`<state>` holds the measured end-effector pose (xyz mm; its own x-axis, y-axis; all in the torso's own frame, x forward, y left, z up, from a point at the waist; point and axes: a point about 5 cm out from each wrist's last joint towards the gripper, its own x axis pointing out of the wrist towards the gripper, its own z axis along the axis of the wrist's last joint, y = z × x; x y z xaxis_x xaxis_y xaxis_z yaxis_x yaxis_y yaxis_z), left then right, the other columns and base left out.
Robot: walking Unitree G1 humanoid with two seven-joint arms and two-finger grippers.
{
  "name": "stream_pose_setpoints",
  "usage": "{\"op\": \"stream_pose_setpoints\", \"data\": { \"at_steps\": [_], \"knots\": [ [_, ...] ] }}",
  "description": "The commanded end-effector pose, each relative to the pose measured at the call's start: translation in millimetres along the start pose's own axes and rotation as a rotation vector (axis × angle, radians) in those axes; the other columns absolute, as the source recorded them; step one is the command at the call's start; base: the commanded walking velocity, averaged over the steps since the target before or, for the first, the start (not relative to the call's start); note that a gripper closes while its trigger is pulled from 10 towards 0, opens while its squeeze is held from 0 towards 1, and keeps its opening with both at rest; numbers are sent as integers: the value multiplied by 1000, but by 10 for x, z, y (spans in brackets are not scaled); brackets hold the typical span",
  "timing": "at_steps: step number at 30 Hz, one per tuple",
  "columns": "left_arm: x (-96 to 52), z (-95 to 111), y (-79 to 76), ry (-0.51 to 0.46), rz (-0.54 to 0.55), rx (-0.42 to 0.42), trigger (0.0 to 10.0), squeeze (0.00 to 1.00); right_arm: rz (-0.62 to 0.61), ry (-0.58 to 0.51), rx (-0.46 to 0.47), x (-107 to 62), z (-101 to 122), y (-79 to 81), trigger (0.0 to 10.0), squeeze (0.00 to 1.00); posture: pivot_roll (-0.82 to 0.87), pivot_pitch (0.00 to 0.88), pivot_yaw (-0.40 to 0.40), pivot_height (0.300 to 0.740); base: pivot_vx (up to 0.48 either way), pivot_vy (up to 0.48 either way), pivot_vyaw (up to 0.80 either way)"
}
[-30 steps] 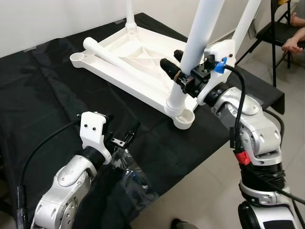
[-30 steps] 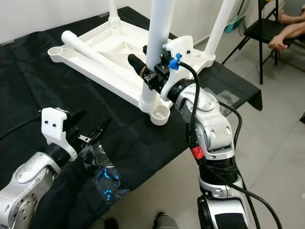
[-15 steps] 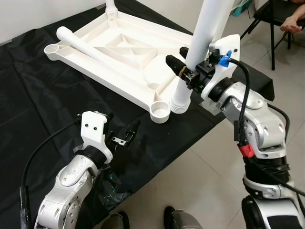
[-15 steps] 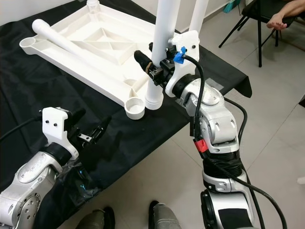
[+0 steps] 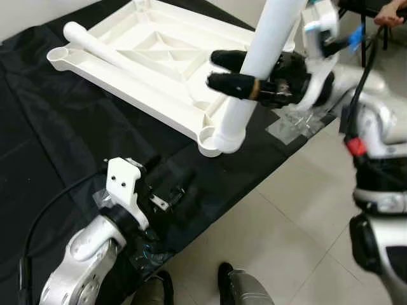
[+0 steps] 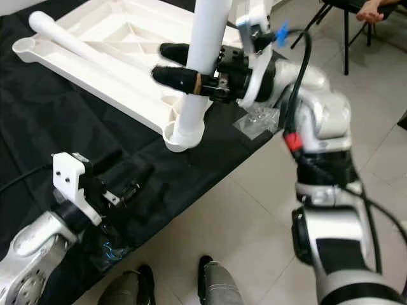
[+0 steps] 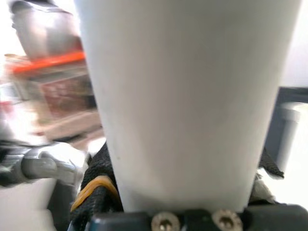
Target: Building children table
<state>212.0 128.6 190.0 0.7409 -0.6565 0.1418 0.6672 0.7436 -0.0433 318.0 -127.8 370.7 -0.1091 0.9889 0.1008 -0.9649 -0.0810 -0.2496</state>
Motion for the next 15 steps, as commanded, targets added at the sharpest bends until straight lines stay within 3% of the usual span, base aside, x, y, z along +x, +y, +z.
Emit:
{"op": "stream_pose_setpoints", "data": {
  "at_steps": [1,5,7,11,15],
  "knots": [
    [-63,-53,-160,42,-94,-47,10000,0,110,-41,46,66,42,-55,10000,0,-47,389,-23,740,0,0,0],
    [-99,-72,-229,44,-106,-54,10000,0,191,7,47,202,75,-125,10000,0,-26,411,-31,740,0,0,0],
    [-113,-50,-210,8,-56,-67,10000,0,206,76,-11,297,136,-186,10000,0,-8,423,-44,740,0,0,0],
    [-142,-7,-230,-20,-46,-76,10000,0,163,173,-114,336,199,-287,10000,0,-1,435,-47,740,0,0,0],
    [-141,30,-231,-30,-45,-70,10000,0,152,225,-142,337,219,-318,10000,0,-1,441,-44,740,0,0,0]
  ]
}}
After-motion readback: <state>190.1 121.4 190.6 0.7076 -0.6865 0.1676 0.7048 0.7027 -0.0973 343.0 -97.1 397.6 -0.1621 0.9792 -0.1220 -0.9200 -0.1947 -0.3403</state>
